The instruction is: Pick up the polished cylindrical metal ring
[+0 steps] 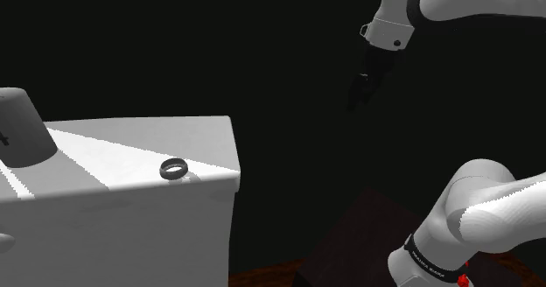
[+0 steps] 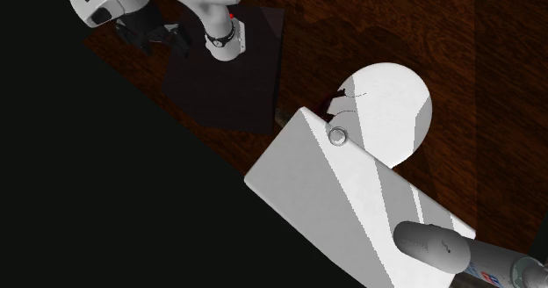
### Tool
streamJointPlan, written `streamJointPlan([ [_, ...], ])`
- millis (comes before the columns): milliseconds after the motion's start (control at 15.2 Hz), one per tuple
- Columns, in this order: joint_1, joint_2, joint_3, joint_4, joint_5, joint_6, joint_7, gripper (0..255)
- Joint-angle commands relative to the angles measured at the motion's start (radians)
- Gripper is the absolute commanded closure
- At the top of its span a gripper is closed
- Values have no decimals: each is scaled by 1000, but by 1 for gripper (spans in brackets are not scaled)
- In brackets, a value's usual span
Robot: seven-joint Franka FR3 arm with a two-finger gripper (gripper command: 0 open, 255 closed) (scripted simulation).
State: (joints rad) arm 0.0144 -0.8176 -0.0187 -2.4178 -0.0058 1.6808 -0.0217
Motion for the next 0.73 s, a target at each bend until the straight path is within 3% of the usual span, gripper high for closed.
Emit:
streamJointPlan([
  [0, 0, 0, 0, 0, 0, 0, 0, 0],
  [660, 73, 203, 208, 137, 97, 52, 202, 0],
])
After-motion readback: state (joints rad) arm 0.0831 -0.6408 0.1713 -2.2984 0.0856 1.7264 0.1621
